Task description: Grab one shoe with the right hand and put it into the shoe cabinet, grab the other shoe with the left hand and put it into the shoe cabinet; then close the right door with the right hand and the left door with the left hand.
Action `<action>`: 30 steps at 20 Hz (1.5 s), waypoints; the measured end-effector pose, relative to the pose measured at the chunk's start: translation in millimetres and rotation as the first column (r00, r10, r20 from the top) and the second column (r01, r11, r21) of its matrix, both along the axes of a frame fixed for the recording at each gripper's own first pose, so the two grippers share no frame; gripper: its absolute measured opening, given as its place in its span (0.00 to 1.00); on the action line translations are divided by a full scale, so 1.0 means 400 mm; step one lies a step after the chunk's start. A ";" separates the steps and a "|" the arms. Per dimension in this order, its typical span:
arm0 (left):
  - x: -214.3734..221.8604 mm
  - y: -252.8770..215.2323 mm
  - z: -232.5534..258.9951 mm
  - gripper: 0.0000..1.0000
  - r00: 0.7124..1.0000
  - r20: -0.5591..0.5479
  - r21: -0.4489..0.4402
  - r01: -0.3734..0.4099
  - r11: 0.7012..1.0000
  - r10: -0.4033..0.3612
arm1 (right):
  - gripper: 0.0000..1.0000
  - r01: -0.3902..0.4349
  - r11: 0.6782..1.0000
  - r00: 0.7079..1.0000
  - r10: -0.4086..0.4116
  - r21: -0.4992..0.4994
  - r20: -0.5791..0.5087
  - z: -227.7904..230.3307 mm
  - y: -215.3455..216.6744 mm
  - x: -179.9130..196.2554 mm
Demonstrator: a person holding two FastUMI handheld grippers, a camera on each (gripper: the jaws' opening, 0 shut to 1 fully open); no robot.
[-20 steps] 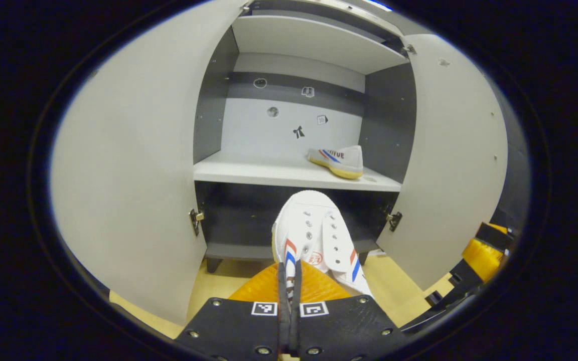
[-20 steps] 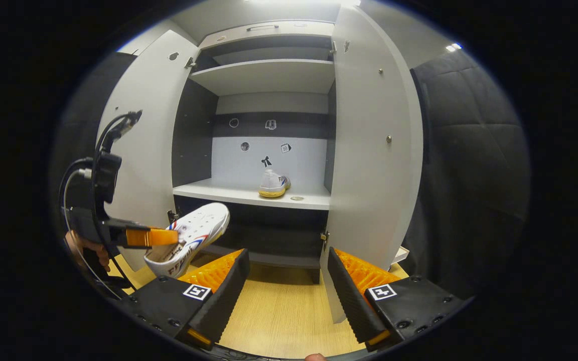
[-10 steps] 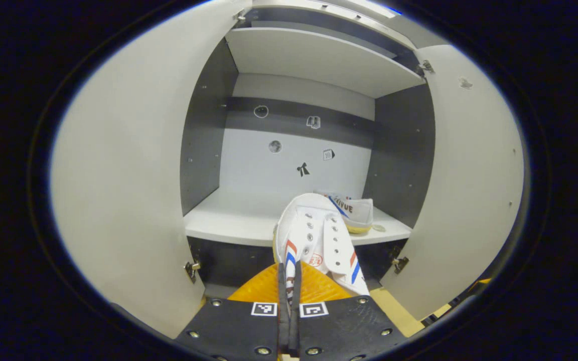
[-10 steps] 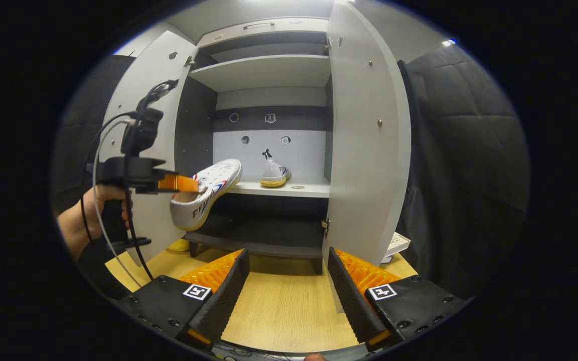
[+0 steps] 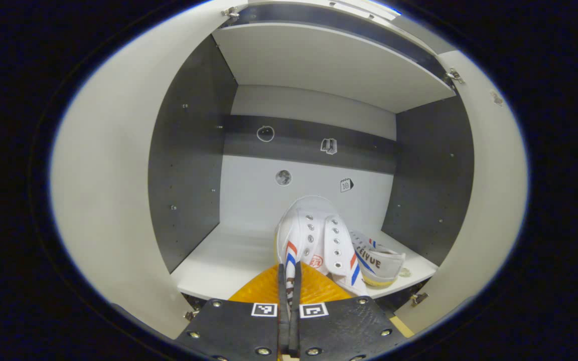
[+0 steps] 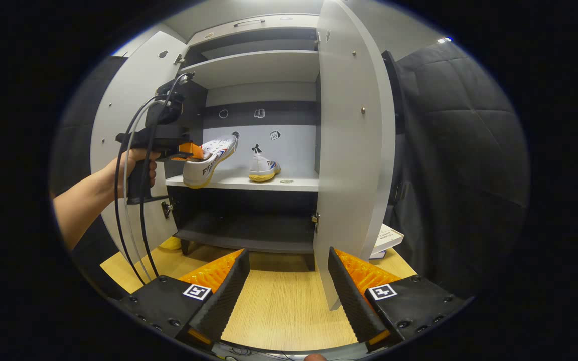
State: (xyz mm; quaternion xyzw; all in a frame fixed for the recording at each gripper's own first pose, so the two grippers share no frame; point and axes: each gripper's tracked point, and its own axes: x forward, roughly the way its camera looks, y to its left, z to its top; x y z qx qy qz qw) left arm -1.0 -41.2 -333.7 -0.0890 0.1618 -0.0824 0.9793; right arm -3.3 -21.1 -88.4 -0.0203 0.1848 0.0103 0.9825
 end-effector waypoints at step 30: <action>-0.221 0.031 0.229 0.88 0.982 0.175 0.098 -0.082 0.992 0.064 | 0.97 -0.011 1.000 0.995 0.013 -0.020 0.094 0.113 0.005 -0.014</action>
